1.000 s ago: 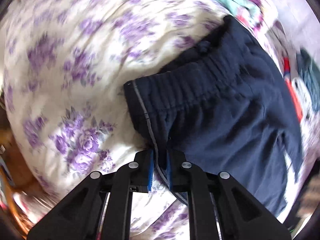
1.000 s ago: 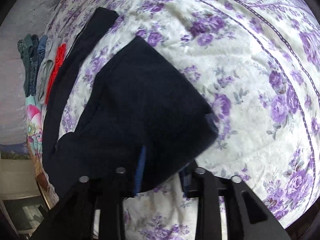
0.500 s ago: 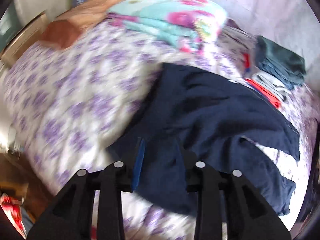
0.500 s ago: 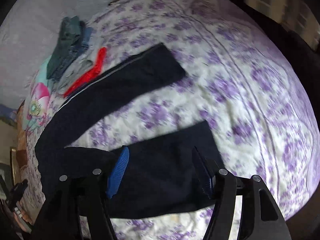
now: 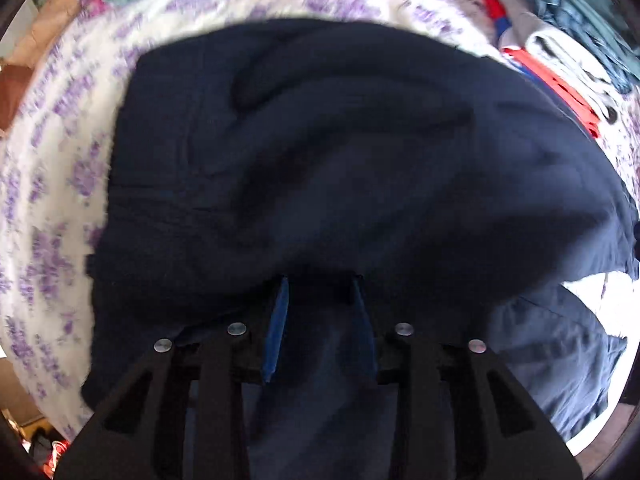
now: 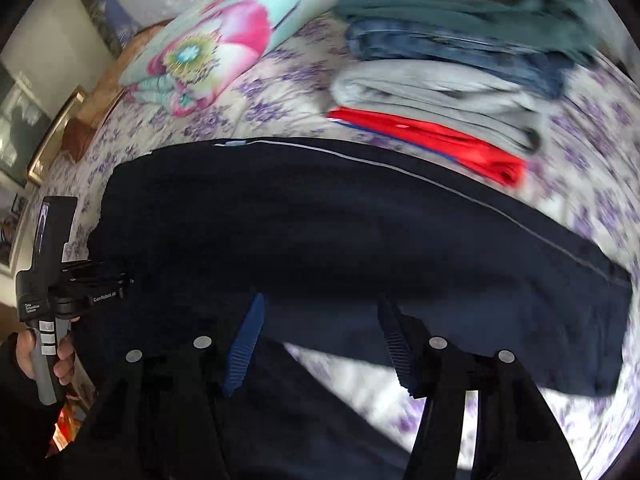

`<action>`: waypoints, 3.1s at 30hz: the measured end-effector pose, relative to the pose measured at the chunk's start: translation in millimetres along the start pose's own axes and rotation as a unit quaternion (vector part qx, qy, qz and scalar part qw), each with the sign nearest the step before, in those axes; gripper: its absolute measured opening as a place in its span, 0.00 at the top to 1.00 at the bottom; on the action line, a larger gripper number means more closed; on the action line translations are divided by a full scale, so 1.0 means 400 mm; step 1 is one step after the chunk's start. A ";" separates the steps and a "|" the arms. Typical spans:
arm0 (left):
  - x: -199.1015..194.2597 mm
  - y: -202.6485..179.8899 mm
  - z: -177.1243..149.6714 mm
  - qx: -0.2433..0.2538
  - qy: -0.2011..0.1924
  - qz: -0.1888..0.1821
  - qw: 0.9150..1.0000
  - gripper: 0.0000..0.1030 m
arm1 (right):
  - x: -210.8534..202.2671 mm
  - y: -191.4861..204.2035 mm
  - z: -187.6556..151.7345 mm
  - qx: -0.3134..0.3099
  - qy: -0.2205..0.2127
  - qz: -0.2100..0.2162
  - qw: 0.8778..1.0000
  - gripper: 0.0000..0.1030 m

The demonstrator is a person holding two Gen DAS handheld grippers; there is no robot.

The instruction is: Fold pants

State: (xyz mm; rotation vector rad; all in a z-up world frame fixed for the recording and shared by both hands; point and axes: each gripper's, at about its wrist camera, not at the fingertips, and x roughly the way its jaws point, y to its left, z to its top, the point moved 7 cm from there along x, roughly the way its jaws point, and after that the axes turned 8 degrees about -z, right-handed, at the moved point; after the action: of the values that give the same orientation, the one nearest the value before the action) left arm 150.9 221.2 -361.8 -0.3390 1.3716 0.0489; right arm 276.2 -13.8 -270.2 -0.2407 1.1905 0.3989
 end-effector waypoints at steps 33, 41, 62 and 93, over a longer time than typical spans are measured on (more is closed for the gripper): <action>-0.016 0.081 0.337 0.239 0.083 -0.094 0.963 0.77 | -0.036 0.051 0.042 -0.099 0.034 0.024 0.994 0.39; -0.010 0.076 0.312 0.262 0.094 -0.066 0.958 0.68 | 0.087 0.201 0.351 -0.259 0.002 0.103 0.961 0.23; -0.038 0.046 0.371 0.306 0.076 -0.023 0.949 0.85 | 0.208 0.253 0.364 -0.319 0.076 0.120 0.937 0.84; -0.184 0.091 -0.264 0.328 0.056 0.024 0.943 0.83 | 0.002 0.497 -0.394 -0.226 0.078 0.081 0.968 0.84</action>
State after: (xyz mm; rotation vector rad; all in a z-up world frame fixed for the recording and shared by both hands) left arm 26.9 239.8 -315.1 0.2563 1.4246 -0.3861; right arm 58.6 105.4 -322.1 -0.5787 1.2664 0.8083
